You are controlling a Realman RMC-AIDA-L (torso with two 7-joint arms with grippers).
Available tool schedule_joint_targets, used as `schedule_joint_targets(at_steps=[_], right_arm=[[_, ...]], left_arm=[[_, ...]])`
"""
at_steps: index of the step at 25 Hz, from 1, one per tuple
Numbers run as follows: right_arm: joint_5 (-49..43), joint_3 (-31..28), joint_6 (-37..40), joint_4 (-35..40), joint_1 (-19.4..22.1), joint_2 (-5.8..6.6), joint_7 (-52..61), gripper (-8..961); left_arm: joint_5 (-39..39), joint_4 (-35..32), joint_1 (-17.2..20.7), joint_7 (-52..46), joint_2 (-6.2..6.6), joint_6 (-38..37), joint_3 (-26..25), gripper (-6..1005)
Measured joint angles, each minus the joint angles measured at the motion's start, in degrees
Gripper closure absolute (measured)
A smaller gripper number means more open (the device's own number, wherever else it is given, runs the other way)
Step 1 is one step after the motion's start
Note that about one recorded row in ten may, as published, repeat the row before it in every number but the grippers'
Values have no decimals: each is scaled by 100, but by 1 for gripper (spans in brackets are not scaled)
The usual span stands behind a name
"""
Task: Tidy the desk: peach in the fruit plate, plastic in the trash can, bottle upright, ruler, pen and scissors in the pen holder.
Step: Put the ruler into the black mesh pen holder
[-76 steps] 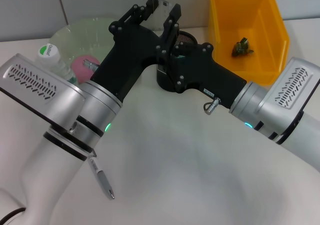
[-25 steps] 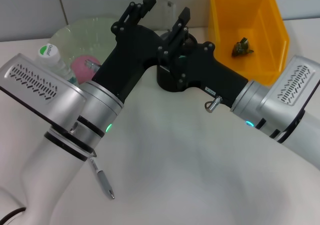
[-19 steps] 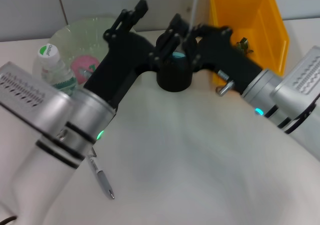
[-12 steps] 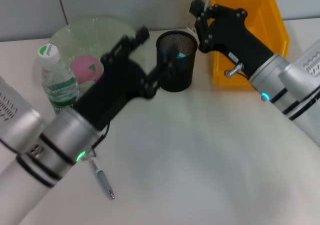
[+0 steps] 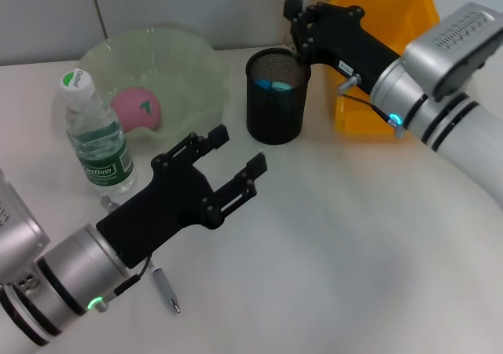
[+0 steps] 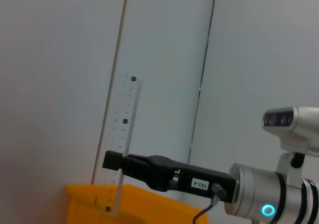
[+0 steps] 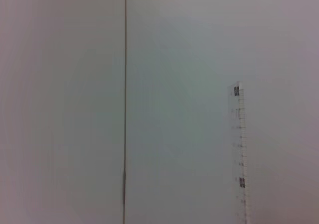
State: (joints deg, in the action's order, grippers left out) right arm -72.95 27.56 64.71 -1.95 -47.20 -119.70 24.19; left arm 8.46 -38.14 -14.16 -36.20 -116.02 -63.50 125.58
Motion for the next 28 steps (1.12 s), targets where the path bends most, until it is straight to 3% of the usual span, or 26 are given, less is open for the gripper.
schedule_joint_targets(at_steps=[13,21,28], right_arm=[[-9,-23,-1170,-124,-397,-20,72,943],[-9,-31,-1418,-217,-467,-18,75,943],[27,-59,-1398,-228,-450,-17,77,942]], left_arm=[[11,107,-55,-277,6,-4,-8,289],[75,102,-102,-318,31,-4,-77,282],[605,95,-103,-580,-10,-4,-447,276]])
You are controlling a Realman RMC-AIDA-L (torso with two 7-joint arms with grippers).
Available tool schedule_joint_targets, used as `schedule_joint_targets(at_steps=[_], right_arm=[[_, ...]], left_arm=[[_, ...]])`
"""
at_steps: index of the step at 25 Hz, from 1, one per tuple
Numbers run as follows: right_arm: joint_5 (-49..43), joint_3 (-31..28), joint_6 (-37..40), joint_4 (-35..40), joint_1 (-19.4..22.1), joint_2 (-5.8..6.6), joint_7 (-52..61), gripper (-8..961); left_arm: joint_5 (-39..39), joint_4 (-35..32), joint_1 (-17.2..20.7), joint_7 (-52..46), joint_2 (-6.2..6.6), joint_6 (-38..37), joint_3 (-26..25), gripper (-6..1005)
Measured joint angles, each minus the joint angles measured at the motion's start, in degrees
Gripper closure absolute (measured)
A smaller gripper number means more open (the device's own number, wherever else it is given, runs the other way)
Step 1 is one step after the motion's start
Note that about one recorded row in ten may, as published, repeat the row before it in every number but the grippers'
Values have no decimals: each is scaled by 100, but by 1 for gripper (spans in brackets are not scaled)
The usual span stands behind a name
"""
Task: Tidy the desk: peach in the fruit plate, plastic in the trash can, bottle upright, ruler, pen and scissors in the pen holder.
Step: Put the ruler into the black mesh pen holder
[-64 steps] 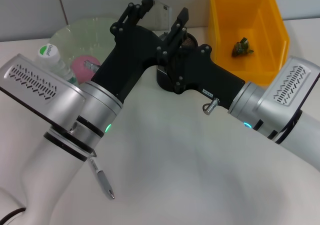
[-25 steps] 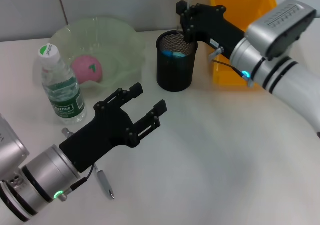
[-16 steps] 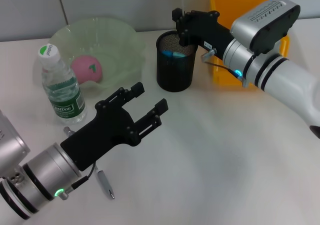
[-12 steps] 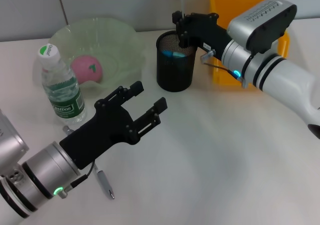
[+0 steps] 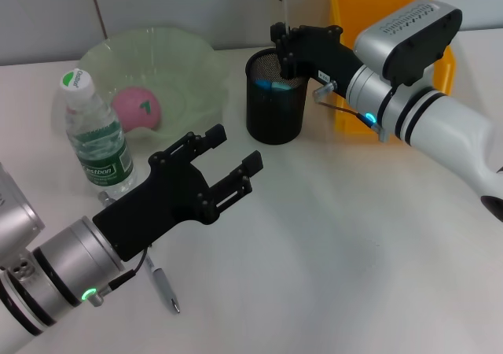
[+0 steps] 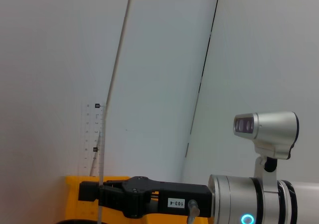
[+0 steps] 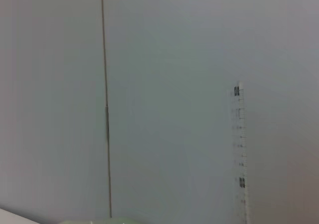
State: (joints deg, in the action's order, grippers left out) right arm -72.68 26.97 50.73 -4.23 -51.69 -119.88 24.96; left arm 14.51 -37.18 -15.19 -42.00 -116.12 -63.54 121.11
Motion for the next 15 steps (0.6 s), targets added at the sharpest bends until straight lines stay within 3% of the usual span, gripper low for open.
schedule_joint_targets(at_steps=[8,15], right_arm=[[-26,39,194,0,91,0,0,942],[11,-13,313,1,196,1,4,709]], left_arm=[[78,3,43,-19,-24,0,-52,270],[78,5,51,-19,-25,0,-62,264]])
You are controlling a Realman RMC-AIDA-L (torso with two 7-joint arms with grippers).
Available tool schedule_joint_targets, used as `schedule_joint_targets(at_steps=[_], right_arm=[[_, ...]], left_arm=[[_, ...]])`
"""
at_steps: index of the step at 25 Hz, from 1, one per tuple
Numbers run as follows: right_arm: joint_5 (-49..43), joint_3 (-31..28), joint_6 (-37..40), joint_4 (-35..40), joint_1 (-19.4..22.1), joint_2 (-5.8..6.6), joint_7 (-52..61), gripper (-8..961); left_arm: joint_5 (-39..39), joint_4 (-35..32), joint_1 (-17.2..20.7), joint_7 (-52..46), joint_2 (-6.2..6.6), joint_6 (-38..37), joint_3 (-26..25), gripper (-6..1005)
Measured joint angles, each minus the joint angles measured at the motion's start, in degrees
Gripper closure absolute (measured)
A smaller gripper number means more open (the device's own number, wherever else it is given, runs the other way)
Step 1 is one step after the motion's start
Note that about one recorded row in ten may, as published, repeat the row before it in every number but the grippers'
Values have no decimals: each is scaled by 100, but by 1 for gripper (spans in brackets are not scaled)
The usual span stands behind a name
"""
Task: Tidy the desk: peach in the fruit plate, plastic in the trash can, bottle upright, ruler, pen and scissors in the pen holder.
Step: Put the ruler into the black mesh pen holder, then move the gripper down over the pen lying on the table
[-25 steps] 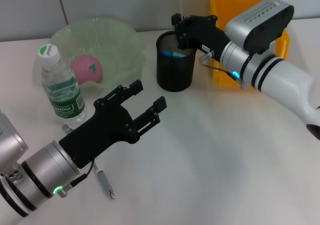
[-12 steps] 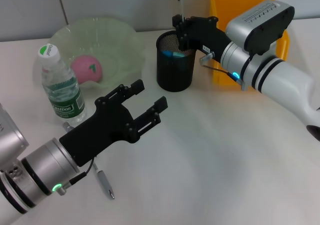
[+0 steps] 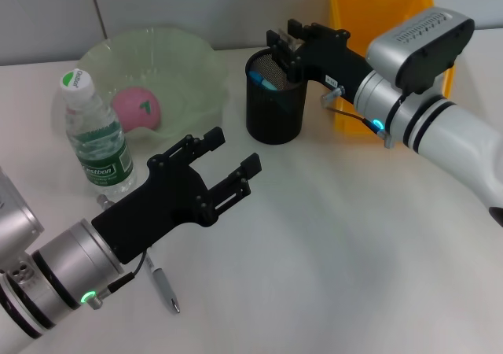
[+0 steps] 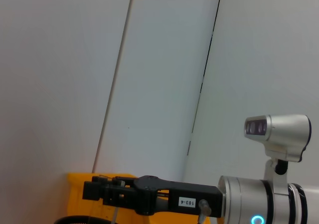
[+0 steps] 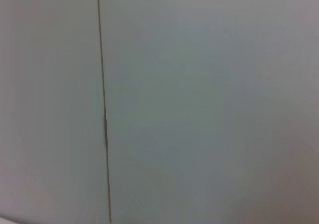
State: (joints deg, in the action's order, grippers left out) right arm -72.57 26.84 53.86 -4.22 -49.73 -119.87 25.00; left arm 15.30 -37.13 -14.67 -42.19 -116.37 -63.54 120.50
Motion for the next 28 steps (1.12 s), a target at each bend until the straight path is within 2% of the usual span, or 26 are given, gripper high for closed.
schedule_joint_targets(at_steps=[4,12,18,19,20,21,22,24,25,26,28], right_arm=[[2,-4,172,0,68,-1,8,549],[7,-40,365,26,165,0,78,322],[-22,-32,708,78,286,33,360,192],[-34,11,937,126,359,42,513,193],[-52,214,1590,347,619,53,935,193],[-56,342,1871,489,740,54,1149,194],[-56,342,1871,489,740,54,1149,194],[-57,675,2379,827,1018,55,1640,195],[-59,1038,2811,1243,1300,57,2233,195],[-59,1038,2811,1243,1300,57,2233,195],[-61,1426,3126,1719,1602,74,2787,195]], left_arm=[[0,-2,0,0,-4,0,0,261],[0,-5,0,1,-9,0,0,254],[34,-10,10,1,-9,0,0,249],[37,-11,16,1,-7,-3,0,248],[44,-12,25,1,-7,-25,0,247],[44,-12,25,1,-7,-25,0,246],[45,-11,29,1,-6,-41,0,246],[45,-9,36,1,1,-58,0,244],[45,-8,41,1,6,-60,0,243],[45,-7,52,1,15,-62,0,242],[45,-7,69,0,30,-72,0,241]])
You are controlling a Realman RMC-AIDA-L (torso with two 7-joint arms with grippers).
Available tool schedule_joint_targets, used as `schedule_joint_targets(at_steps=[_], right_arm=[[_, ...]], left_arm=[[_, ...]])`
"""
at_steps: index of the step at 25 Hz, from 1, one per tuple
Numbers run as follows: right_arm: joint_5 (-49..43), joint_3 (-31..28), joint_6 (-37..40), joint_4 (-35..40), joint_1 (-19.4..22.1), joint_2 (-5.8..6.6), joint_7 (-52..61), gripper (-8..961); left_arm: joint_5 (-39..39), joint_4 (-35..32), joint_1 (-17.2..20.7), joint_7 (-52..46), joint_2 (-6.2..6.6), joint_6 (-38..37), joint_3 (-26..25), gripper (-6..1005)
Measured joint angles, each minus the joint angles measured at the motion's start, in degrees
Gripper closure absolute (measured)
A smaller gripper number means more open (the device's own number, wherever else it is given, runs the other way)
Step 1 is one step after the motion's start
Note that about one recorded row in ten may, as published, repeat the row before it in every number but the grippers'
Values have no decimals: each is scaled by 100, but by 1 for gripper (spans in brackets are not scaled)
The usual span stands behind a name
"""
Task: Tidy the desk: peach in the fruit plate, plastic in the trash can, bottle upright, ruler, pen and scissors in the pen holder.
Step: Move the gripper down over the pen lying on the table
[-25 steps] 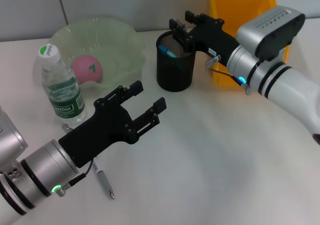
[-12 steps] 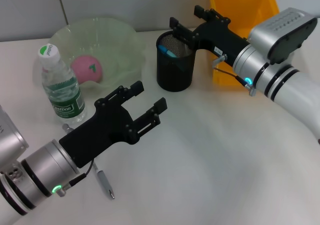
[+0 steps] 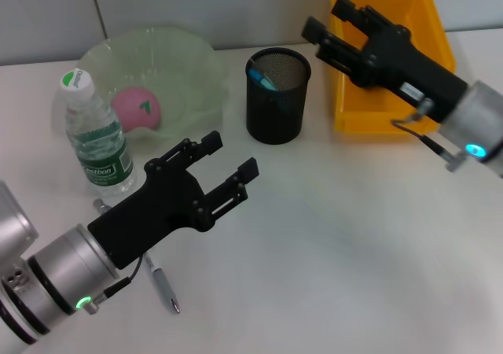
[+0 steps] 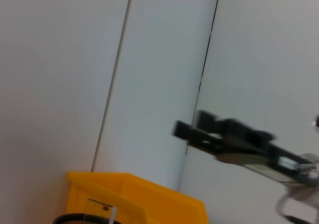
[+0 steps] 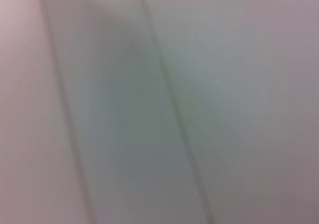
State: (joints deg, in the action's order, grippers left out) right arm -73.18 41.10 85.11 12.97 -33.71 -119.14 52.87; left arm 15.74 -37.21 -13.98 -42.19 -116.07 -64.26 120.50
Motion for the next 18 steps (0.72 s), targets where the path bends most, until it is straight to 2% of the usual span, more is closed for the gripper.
schedule_joint_targets(at_steps=[1,2,3,5,7,8,11,12,13,18], right_arm=[[-4,238,139,263,176,11,285,195],[-106,685,370,855,526,41,766,195],[-106,685,370,855,526,41,766,195],[-365,974,518,1344,832,68,1119,195],[-1098,1068,709,1833,1104,132,1612,195],[-1098,1068,709,1833,1104,132,1612,195],[-1791,1030,961,2048,1201,256,2076,195],[-2084,1029,1093,2081,1209,363,2313,195],[-2208,1030,1137,2084,1202,408,2412,195],[-2669,1051,1223,2114,1158,494,2582,195]], left_arm=[[0,1,9,-8,11,-10,-1,240],[0,2,14,-23,18,-27,-6,239],[0,2,14,-23,18,-27,-6,238],[8,9,23,-79,70,-102,-43,236],[9,10,24,-85,80,-111,-44,235],[10,12,29,-122,115,-136,-46,234],[55,50,29,-273,201,-148,-61,231],[174,72,28,-422,258,-161,-135,231],[174,72,28,-422,258,-161,-135,230],[953,80,66,-1095,370,-224,-766,226]])
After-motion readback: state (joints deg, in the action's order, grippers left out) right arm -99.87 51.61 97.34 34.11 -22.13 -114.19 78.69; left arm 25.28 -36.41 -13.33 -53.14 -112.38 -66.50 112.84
